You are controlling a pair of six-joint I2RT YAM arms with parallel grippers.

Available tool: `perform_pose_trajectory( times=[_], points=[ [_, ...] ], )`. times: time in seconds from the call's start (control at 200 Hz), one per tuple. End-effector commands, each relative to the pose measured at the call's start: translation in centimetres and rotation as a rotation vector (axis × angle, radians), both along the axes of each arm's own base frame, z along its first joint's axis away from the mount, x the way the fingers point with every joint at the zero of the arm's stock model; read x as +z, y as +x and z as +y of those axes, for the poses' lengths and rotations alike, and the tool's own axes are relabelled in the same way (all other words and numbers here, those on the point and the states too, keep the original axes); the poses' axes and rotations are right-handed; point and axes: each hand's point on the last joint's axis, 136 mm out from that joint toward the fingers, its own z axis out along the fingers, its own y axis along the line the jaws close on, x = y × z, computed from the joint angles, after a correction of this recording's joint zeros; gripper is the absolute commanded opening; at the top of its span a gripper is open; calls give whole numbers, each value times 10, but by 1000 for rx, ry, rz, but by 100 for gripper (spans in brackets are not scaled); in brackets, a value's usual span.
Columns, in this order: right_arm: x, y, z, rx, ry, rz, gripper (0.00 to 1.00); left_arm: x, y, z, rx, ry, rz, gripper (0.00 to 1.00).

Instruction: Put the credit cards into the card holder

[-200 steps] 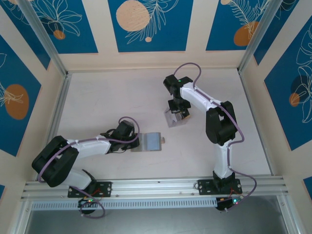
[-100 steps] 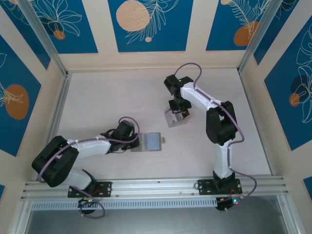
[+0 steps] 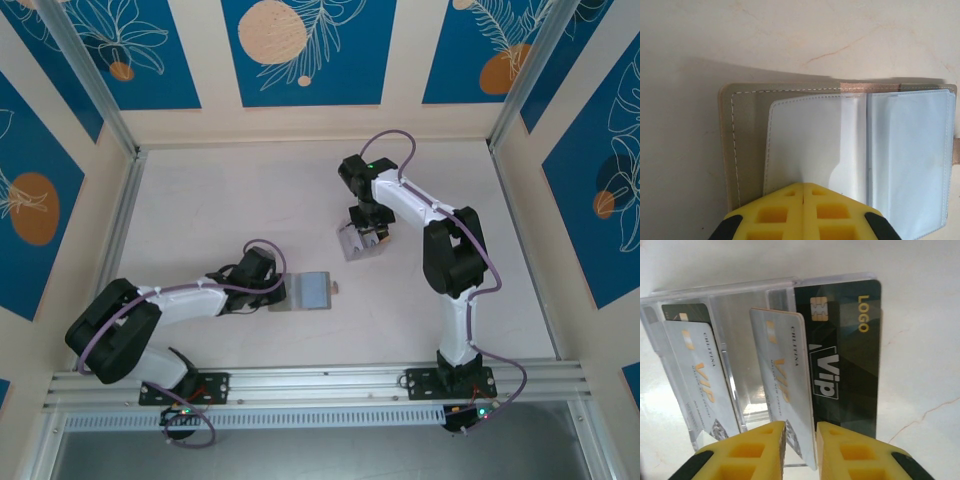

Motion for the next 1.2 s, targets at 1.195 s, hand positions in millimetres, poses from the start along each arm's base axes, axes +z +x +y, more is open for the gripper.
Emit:
perform_pose_trajectory(
  times=[1.195],
  points=[
    [24,-9,20,36,135,-13,0,-29,-22,28,26,127,112,0]
  ],
)
